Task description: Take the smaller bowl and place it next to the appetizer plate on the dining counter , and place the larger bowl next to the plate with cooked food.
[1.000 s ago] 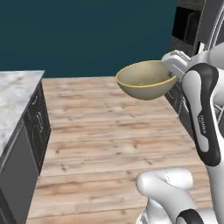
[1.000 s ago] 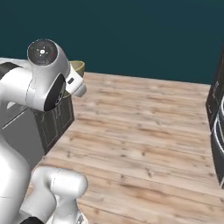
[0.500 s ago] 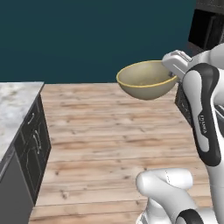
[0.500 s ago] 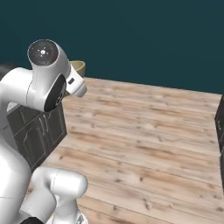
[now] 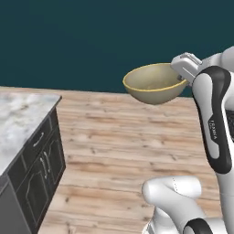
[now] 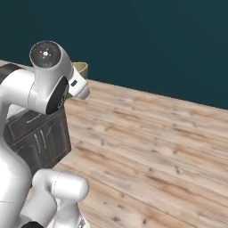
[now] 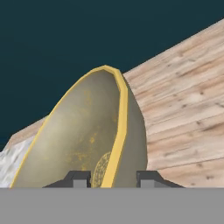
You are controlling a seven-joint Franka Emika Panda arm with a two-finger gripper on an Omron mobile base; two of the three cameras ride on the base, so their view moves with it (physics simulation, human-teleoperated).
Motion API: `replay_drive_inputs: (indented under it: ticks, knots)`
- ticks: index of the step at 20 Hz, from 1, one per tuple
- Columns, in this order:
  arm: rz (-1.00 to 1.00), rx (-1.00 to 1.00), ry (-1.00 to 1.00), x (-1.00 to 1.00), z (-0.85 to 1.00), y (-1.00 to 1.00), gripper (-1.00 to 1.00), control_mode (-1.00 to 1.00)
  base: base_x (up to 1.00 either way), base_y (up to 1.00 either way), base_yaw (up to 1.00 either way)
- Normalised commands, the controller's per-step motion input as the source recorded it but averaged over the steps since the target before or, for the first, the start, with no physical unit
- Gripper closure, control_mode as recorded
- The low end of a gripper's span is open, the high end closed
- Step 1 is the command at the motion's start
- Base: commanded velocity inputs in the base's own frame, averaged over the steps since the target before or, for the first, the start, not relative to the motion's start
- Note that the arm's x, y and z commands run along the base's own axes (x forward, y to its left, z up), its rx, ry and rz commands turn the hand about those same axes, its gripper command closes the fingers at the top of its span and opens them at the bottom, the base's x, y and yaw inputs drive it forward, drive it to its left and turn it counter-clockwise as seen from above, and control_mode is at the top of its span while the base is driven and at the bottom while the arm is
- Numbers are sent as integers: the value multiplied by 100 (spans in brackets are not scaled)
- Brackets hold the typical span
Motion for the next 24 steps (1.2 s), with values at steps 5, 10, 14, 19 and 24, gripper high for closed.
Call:
replay_drive_inputs:
  ticks: [5, 10, 14, 19, 24]
  knots:
    - [0, 0, 0, 0, 0, 0, 100, 100, 100, -73, 36]
    - [0, 0, 0, 0, 0, 0, 100, 100, 100, -77, 35]
    - [0, 0, 0, 0, 0, 0, 100, 100, 100, -81, 36]
    - [0, 0, 0, 0, 0, 0, 100, 100, 100, -80, 38]
    - [0, 0, 0, 0, 0, 0, 100, 100, 100, -73, 41]
